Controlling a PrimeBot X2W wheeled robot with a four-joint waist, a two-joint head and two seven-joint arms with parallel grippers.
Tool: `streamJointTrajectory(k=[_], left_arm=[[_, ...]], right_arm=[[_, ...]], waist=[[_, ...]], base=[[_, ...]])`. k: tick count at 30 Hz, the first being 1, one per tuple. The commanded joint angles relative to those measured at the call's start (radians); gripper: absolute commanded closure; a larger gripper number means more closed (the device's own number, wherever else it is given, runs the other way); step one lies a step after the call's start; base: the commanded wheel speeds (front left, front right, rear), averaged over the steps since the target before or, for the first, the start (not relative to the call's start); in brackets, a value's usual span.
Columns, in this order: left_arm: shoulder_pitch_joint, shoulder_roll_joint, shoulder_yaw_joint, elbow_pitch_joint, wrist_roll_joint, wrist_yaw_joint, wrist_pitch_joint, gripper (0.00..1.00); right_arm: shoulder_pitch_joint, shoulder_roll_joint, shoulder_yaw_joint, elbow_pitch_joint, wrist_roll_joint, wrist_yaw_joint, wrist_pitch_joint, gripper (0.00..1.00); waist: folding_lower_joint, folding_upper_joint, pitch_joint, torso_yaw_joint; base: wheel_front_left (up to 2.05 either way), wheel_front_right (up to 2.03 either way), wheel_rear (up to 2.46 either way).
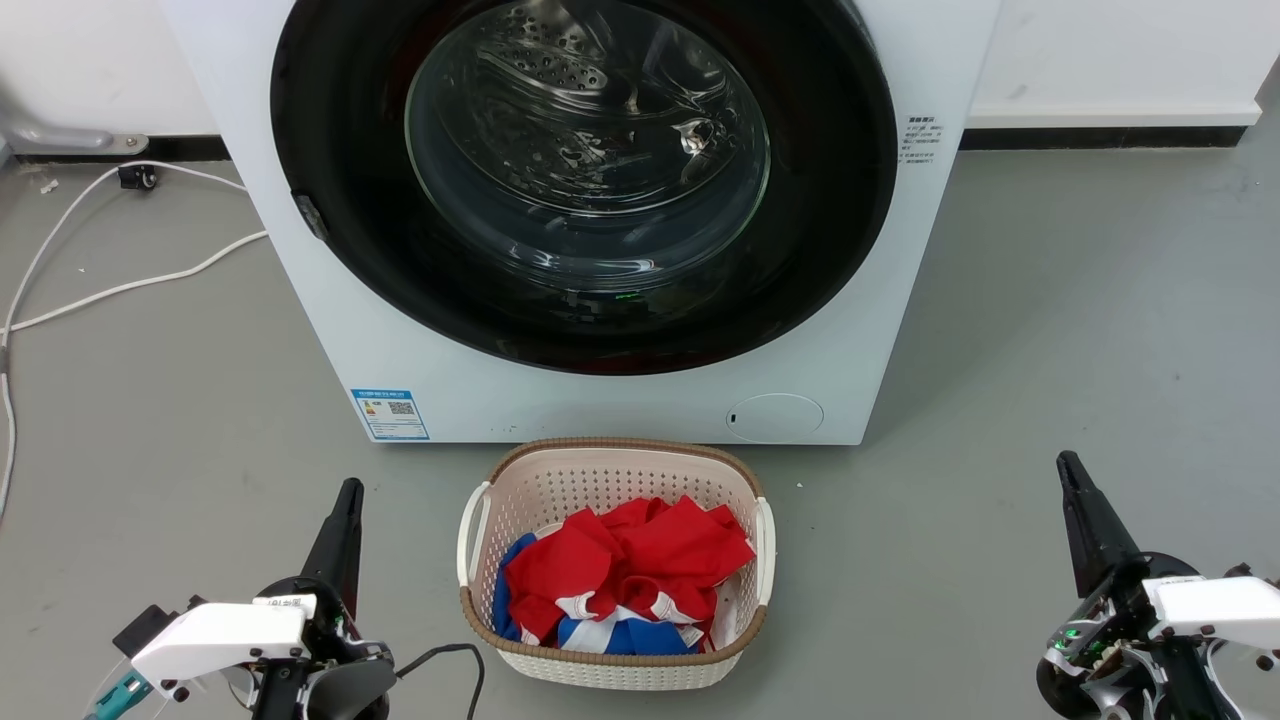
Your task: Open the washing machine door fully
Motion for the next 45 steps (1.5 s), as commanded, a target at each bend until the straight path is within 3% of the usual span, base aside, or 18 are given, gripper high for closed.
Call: streamJointTrajectory(k=[1,24,25,38,42,43,45], left_arm=[[-0.007,-0.002,0.004,0.000,0.004,-0.003,0.004,1.00],[-0.007,-0.003,0.006,0.001,0.006,-0.003,0.004,1.00],[0.000,-0.001,0.001,0.000,0.001,0.000,0.003,0.00],[0.008,-0.001,-0.066,-0.030,0.048,0.000,-0.052,0.00],[0.007,-0.001,-0.074,-0.052,0.130,0.000,-0.071,0.00],[0.006,0.000,-0.083,-0.069,0.212,0.000,-0.084,0.00],[0.006,0.001,-0.090,-0.080,0.272,0.000,-0.093,0.00]], right_arm=[[-0.011,0.003,-0.002,0.002,-0.006,0.003,0.004,1.00],[-0.011,0.006,-0.006,0.002,-0.010,0.003,0.007,1.00],[0.000,0.003,-0.005,0.000,-0.005,0.000,0.007,0.00],[0.030,0.005,0.036,-0.024,-0.063,0.000,-0.048,0.00],[0.032,0.002,0.043,-0.040,-0.144,0.000,-0.066,0.00],[0.034,0.002,0.046,-0.058,-0.231,0.000,-0.080,0.00],[0.036,0.002,0.047,-0.072,-0.294,0.000,-0.088,0.00]], waist=[[0.0000,0.0000,0.000,0.000],[0.0000,0.0000,0.000,0.000],[0.0000,0.0000,0.000,0.000],[0.0000,0.0000,0.001,0.000],[0.0000,0.0000,0.001,0.000],[0.0000,0.0000,0.002,0.000],[0.0000,0.0000,0.002,0.000]], base=[[0.00,0.00,0.00],[0.00,0.00,0.00],[0.00,0.00,0.00],[0.00,0.00,0.00],[0.00,0.00,0.00],[0.00,0.00,0.00],[0.00,0.00,0.00]])
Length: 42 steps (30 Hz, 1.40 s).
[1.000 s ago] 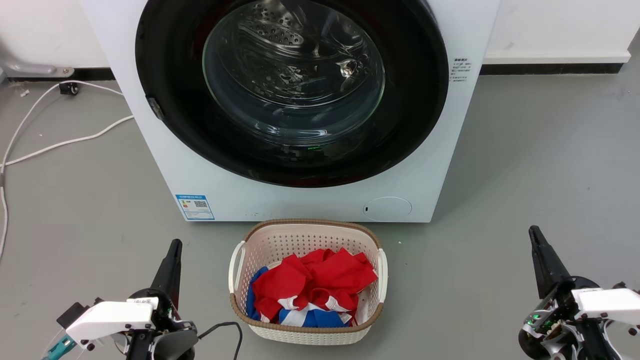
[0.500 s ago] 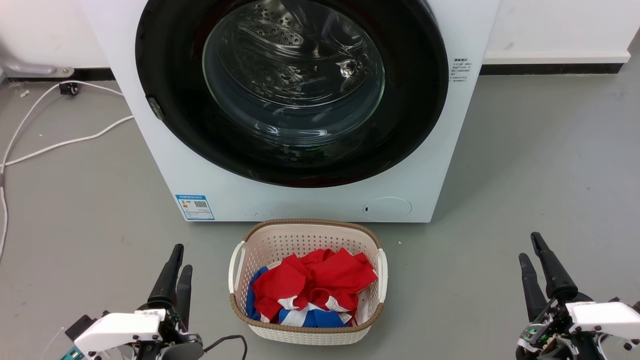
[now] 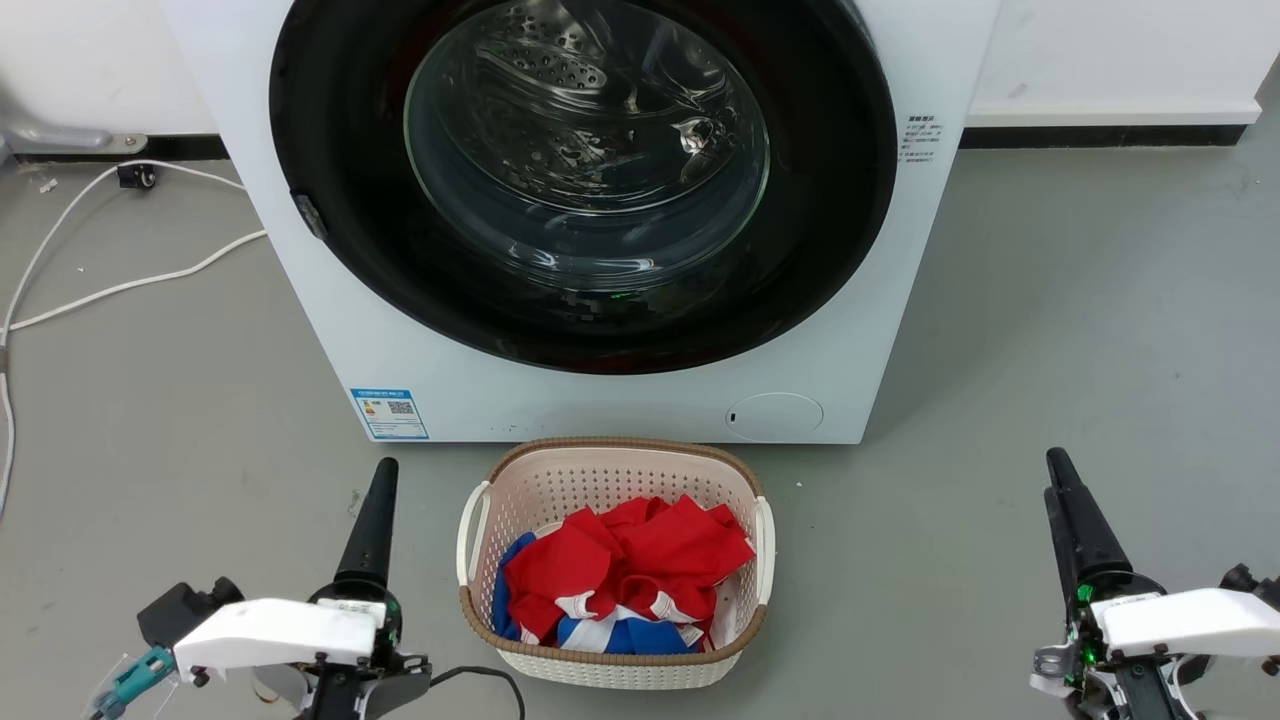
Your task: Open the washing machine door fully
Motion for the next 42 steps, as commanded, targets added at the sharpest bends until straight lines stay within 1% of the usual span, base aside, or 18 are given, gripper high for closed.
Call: streamJointTrajectory(k=[1,8,13,19,30,42], left_arm=[[-0.024,0.007,-0.012,-0.029,0.071,-0.001,-0.012,0.00],[-0.022,0.017,-0.043,-0.052,0.273,-0.001,-0.040,0.00],[-0.019,0.023,-0.063,-0.053,0.387,0.004,-0.059,0.00],[-0.025,0.034,-0.089,-0.054,0.503,0.014,-0.081,0.00],[-0.033,0.055,-0.133,-0.059,0.667,0.038,-0.117,0.00],[-0.046,0.080,-0.166,-0.047,0.805,0.062,-0.150,0.00]], right_arm=[[-0.007,-0.004,0.003,-0.032,-0.067,0.001,-0.011,0.00],[0.004,-0.001,0.008,-0.068,-0.269,0.001,-0.037,0.00],[0.010,0.001,0.013,-0.087,-0.404,0.001,-0.043,0.00],[0.021,0.001,0.021,-0.108,-0.523,0.001,-0.048,0.00],[0.029,0.002,0.024,-0.138,-0.728,0.001,-0.057,0.00],[0.038,0.003,0.034,-0.171,-0.897,0.002,-0.063,0.00]], waist=[[-0.0001,0.0000,0.000,0.000],[-0.0001,0.0000,0.001,0.000],[-0.0001,0.0000,0.001,0.001],[-0.0001,0.0000,0.002,0.002],[-0.0001,0.0000,0.002,0.005],[-0.0001,0.0000,0.007,0.004]], base=[[0.00,0.00,0.00],[0.00,0.00,0.00],[0.00,0.00,0.00],[0.00,0.00,0.00],[0.00,0.00,0.00],[0.00,0.00,0.00]])
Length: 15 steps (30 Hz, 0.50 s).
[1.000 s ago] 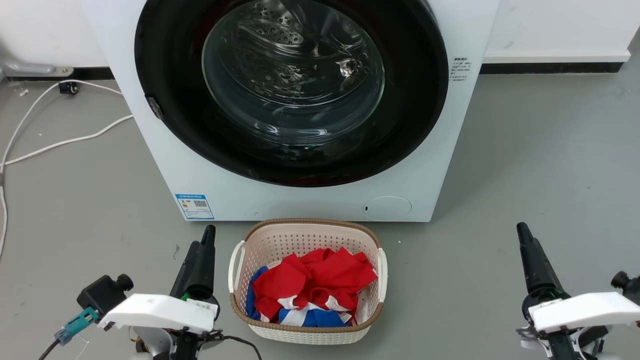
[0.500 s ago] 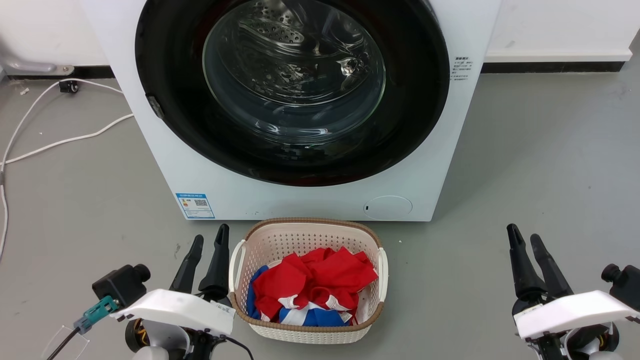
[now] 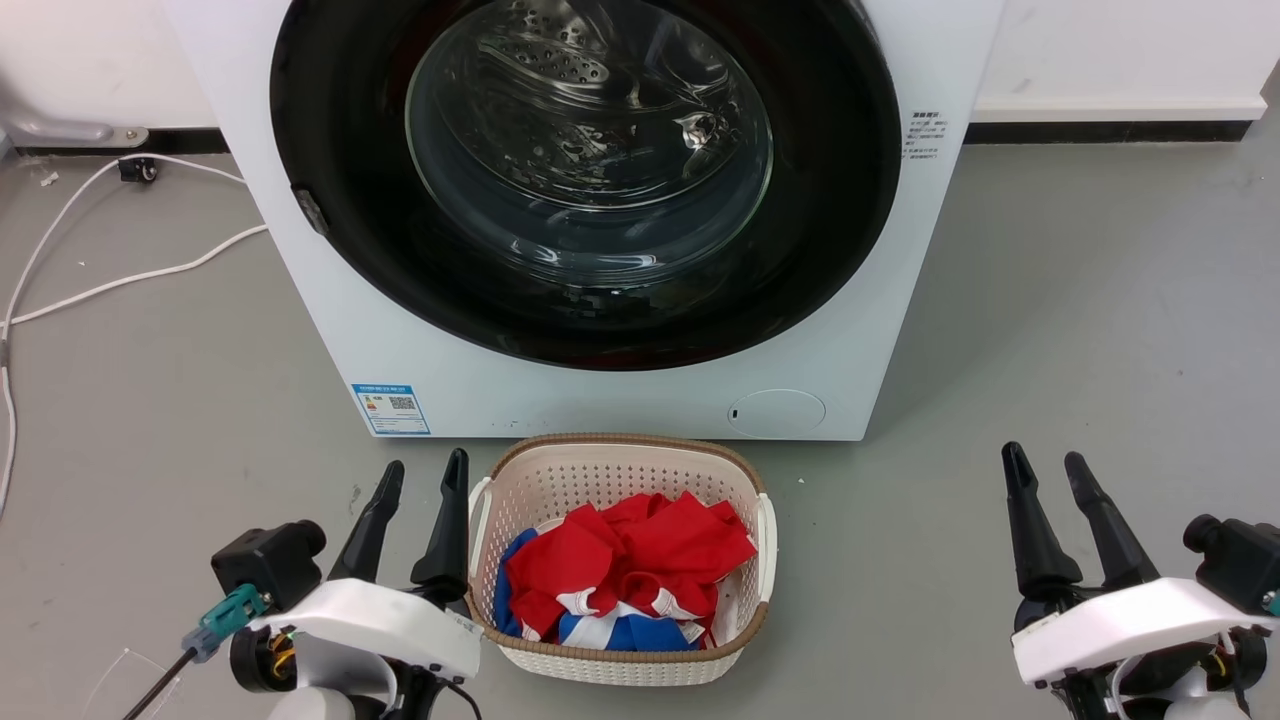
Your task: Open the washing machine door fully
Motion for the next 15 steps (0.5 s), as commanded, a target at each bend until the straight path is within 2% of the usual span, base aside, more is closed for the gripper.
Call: streamJointTrajectory(k=[1,15], left_arm=[[-0.029,0.012,-0.007,-0.008,0.028,0.006,-0.009,0.00],[-0.039,0.030,-0.042,0.009,0.171,0.034,-0.047,0.00]], right_arm=[[-0.002,0.000,0.000,-0.017,-0.034,0.002,-0.006,0.00],[0.017,0.001,0.003,-0.047,-0.205,0.002,0.010,0.00]], waist=[[0.0000,0.0000,0.000,0.000],[0.0000,0.0000,-0.004,-0.002]], base=[[0.00,0.00,0.00],[0.00,0.00,0.00]])
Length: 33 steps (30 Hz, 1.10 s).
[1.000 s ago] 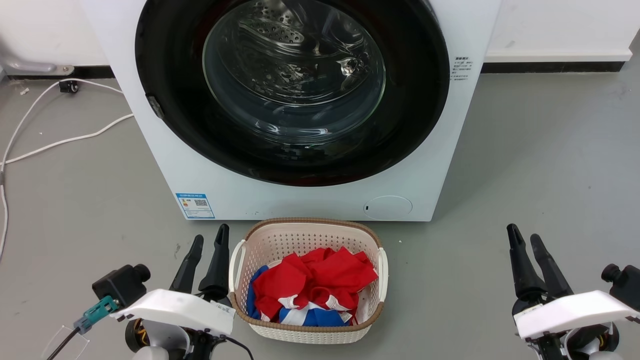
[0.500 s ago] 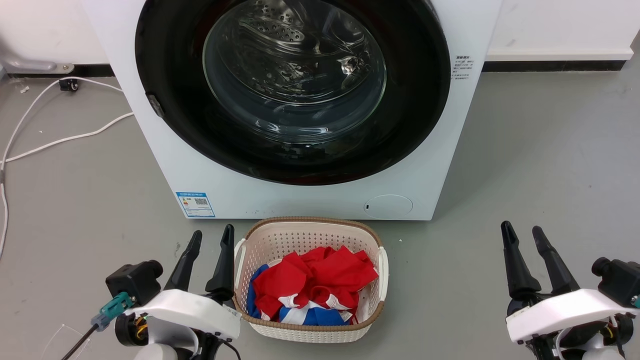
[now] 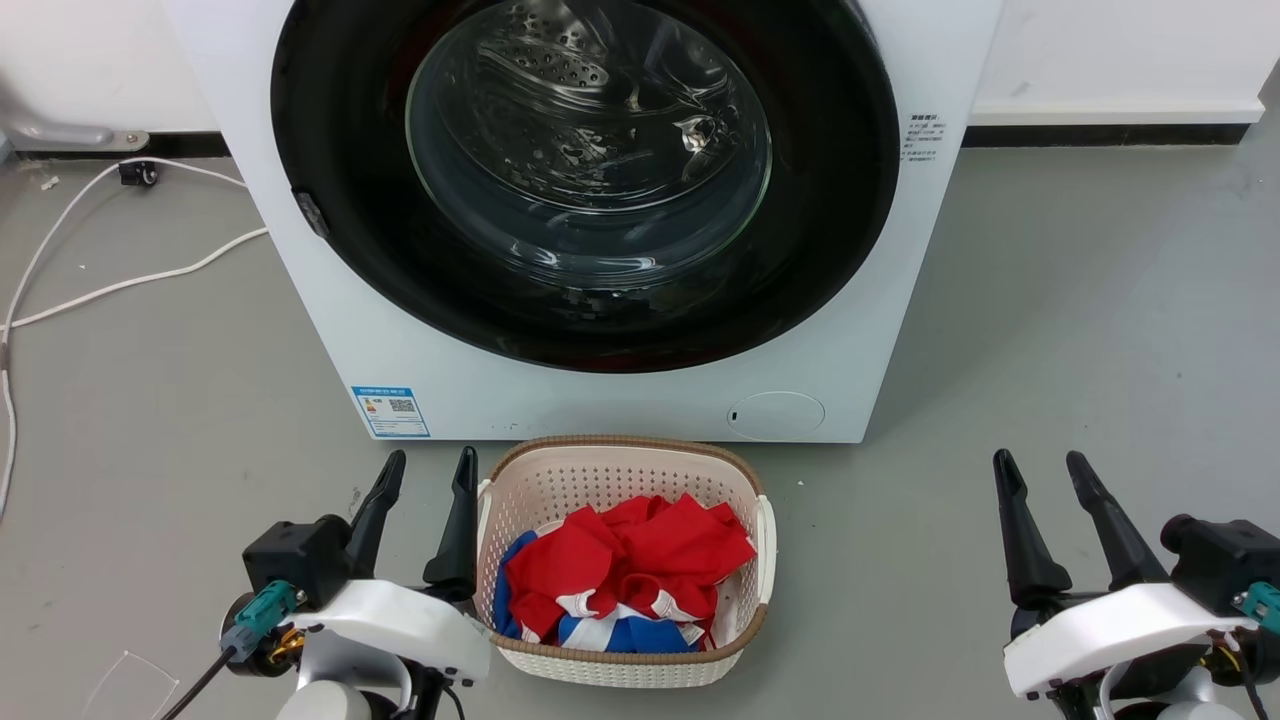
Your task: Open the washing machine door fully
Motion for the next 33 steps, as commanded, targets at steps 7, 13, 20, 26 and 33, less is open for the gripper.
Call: streamJointTrajectory(k=[7,13,20,26,33], left_arm=[[-0.027,0.013,-0.013,0.006,0.077,0.015,-0.024,0.00],[-0.027,0.014,-0.021,0.012,0.124,0.023,-0.038,0.00],[-0.031,0.018,-0.026,0.028,0.176,0.030,-0.052,0.00],[-0.031,0.016,-0.030,0.036,0.213,0.033,-0.066,0.00],[-0.029,0.009,-0.026,0.041,0.245,0.027,-0.078,0.00]], right_arm=[[0.007,0.001,0.007,-0.024,-0.089,0.002,0.005,0.00],[0.012,0.001,0.012,-0.028,-0.144,0.002,0.004,0.00],[0.012,0.002,0.016,-0.033,-0.200,0.002,-0.003,0.00],[0.016,0.002,0.018,-0.035,-0.241,0.002,-0.009,0.00],[0.020,0.003,0.020,-0.041,-0.280,0.002,-0.013,0.00]], waist=[[0.0000,0.0000,0.002,-0.005],[0.0000,0.0000,0.004,-0.009],[0.0000,0.0000,0.007,-0.010],[0.0000,0.0000,0.005,-0.009],[0.0000,0.0000,0.007,-0.011]], base=[[0.00,0.00,0.00],[0.00,0.00,0.00],[0.00,0.00,0.00],[0.00,0.00,0.00],[0.00,0.00,0.00]])
